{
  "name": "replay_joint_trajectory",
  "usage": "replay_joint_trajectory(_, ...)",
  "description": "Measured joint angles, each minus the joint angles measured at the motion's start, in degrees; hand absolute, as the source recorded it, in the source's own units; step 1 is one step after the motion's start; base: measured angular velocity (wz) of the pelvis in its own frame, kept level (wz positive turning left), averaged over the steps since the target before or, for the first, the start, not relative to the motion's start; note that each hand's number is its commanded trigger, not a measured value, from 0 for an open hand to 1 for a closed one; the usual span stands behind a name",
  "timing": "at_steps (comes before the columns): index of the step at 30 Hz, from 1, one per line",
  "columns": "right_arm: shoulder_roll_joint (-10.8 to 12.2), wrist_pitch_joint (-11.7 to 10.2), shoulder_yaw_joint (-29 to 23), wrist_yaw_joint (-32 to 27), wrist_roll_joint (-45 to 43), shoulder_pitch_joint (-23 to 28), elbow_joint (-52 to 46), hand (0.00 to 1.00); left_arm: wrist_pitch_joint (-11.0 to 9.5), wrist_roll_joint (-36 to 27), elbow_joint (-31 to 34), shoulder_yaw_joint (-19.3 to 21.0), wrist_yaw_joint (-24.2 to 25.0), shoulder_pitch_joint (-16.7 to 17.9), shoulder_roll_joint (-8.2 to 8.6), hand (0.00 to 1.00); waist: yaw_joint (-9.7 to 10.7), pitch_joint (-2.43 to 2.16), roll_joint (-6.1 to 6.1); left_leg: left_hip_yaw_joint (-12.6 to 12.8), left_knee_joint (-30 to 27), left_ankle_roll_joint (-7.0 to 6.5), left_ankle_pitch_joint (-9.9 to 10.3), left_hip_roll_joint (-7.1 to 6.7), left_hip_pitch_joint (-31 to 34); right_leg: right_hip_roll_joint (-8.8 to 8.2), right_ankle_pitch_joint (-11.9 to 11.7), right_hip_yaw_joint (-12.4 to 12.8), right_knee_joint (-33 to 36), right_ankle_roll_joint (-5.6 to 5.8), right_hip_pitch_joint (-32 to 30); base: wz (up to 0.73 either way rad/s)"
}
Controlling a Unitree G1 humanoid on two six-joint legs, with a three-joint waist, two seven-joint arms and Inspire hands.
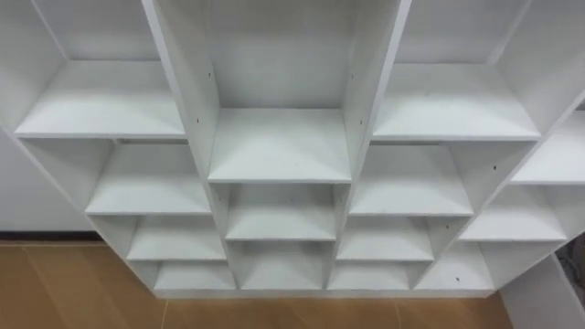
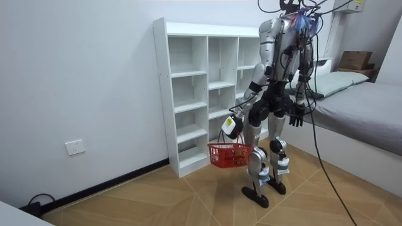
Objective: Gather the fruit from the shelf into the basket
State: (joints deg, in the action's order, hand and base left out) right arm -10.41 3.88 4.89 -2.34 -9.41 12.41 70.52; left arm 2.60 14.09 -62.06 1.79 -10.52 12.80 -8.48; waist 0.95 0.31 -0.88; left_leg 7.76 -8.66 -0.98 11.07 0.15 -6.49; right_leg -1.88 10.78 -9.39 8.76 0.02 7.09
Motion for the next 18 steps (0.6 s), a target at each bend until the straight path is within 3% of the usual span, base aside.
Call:
replay_joint_trajectory(6, 0.23, 2.50, 0.09, 1.07, -2.22, -2.18, -1.80, 0.00, 2.64, 1.17, 0.12, 0.10, 0.77, -0.12, 0.47, 1.00, 0.32, 0.00, 0.37, -0.03, -0.02, -0.12, 0.09, -0.08, -0.11, 0.02, 0.03, 0.51, 0.06, 0.06, -0.01, -0.03)
replay_joint_trajectory(18, 1.22, 3.84, 0.04, 3.26, -2.27, -2.51, -0.87, 0.00, 5.68, 1.91, -0.17, 0.07, 1.25, -0.03, 0.91, 1.00, 0.47, -0.08, 0.56, -0.10, -0.03, -0.04, 0.26, -0.03, -0.58, 0.12, 0.07, 0.58, 0.07, 0.04, 0.57, 0.00)
